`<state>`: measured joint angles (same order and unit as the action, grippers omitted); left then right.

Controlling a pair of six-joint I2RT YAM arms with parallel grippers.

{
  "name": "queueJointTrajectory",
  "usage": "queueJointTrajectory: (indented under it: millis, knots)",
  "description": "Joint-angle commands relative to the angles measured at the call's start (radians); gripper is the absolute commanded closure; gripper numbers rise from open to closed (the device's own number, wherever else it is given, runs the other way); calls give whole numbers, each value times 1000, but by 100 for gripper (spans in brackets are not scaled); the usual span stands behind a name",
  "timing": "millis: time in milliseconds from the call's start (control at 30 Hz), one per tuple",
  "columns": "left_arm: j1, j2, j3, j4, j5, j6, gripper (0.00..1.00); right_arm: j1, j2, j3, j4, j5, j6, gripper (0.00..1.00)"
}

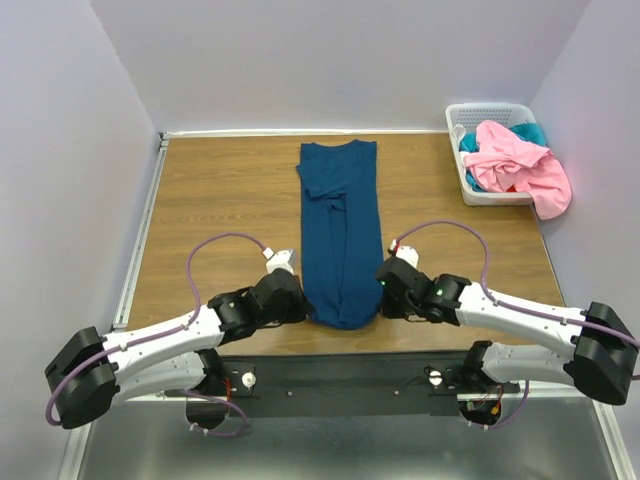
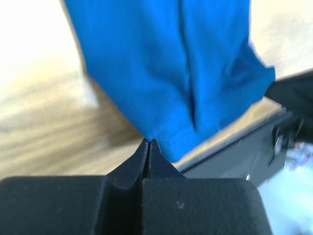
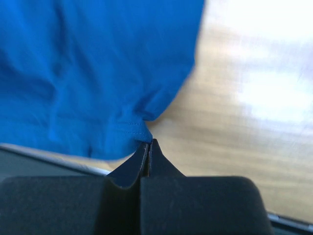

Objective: Fold and stack the t-shirts
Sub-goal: Fold the tshirt

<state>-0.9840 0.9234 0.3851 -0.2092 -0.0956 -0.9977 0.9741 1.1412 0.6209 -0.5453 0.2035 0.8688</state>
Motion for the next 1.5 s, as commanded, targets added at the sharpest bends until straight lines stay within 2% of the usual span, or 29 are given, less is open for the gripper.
queueJointTrajectory:
  millis: [0, 133, 233, 367, 533, 933, 1467]
  knots:
    - [4, 80, 144, -13, -222, 22, 100, 5, 21, 94, 65, 201, -45, 99]
    - [86, 195, 244, 30, -243, 115, 100, -3, 92, 196, 77, 416, -86, 99]
    - [158, 299, 337, 28, -274, 148, 100, -40, 193, 299, 111, 451, -169, 99]
    - [254, 347, 406, 71, -240, 221, 100, -130, 255, 347, 198, 389, -225, 99]
    - [312, 413, 486, 112, -213, 281, 100, -204, 328, 419, 301, 337, -315, 99]
    - [393, 541, 638, 145, -190, 389, 100, -296, 439, 530, 323, 275, -384, 99]
    - [490, 796, 804, 160, -70, 478, 100, -376, 604, 646, 327, 226, -416, 99]
